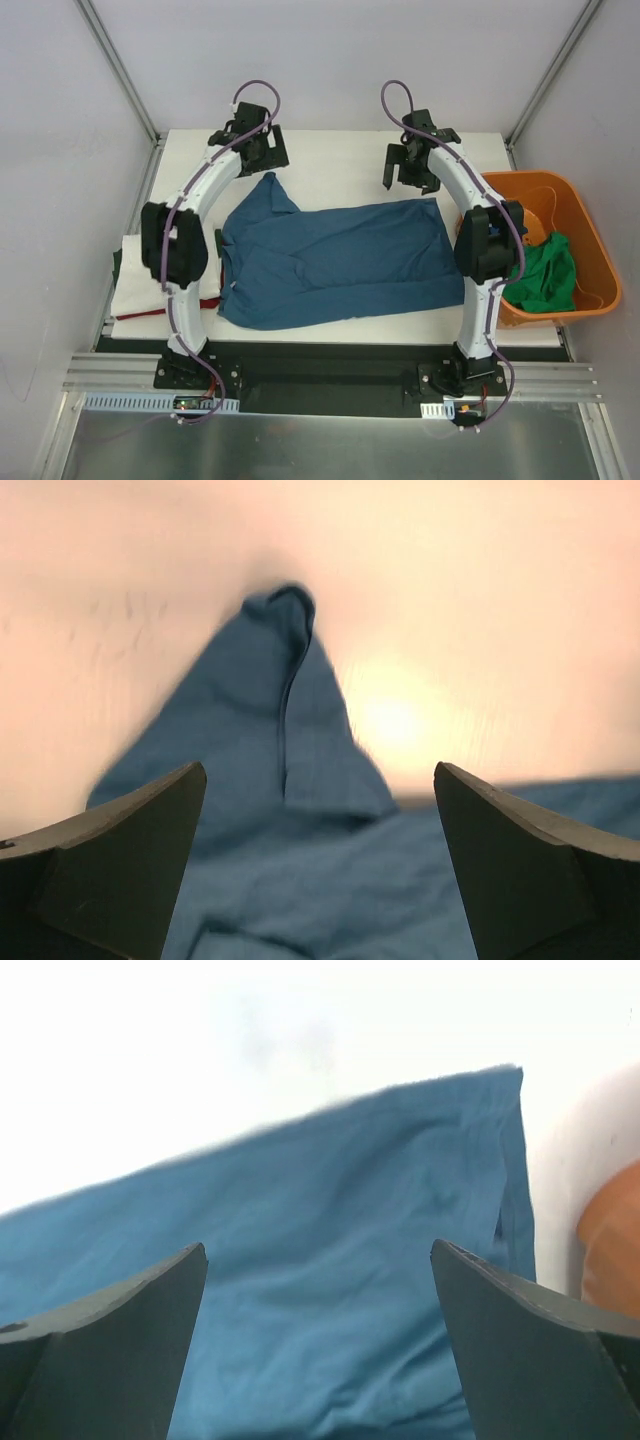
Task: Fold and stack the t-shirts
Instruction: Grap the side of the flattened tshirt furthest away from the robot with both arms
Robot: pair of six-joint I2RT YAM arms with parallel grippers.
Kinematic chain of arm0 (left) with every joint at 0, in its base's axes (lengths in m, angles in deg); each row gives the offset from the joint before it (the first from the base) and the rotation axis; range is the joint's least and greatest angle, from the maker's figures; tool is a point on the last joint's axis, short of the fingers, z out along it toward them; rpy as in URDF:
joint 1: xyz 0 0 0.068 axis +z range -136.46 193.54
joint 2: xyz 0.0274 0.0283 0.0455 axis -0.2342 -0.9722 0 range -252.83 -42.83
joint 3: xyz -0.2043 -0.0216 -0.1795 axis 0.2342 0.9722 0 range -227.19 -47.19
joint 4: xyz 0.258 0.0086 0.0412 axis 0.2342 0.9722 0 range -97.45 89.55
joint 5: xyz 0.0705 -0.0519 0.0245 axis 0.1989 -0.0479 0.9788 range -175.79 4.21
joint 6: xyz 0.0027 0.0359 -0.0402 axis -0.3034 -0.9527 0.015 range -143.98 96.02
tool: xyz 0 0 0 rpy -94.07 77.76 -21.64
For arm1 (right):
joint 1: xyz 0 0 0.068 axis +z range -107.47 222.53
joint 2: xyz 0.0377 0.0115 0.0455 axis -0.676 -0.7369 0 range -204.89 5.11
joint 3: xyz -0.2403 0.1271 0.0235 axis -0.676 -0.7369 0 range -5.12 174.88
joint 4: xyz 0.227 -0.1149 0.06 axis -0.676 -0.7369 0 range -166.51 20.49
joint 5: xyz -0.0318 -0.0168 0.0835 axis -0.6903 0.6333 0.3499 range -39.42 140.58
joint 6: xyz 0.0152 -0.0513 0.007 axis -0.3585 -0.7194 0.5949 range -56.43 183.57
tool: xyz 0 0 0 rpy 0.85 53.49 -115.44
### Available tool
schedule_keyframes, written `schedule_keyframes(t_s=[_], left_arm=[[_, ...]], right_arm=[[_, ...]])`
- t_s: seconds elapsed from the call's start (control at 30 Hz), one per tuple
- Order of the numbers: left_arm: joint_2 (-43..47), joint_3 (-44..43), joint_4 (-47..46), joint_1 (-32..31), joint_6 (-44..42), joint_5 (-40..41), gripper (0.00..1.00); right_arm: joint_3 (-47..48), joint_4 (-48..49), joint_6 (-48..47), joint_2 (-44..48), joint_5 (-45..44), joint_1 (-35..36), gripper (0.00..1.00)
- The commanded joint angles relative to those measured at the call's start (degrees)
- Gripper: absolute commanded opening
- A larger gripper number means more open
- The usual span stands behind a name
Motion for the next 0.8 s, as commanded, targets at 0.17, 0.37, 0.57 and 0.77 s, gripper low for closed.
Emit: schedule_keyframes(t_s=[0.17,0.37,0.57,0.77], left_arm=[[-25.74,-27.48,4.83,1.35,-7.31,-0.92,0.87],[-33.05,-31.55,4.83,1.35,-7.04,2.58,0.65],[-32.01,-29.01,4.74,1.44,-8.45,4.44,0.00],[-25.17,-27.08,4.65,1.44,-7.39,5.67,0.00]], right_arm=[[8.44,-2.03,-2.10,-7.10,1.08,-4.78,0.98],[8.26,-0.44,-4.55,-8.33,2.23,-5.66,0.97],[9.14,-0.62,-3.95,-10.87,4.34,-6.98,0.97],[13.61,-4.74,-3.68,-16.14,1.01,-7.42,0.99]])
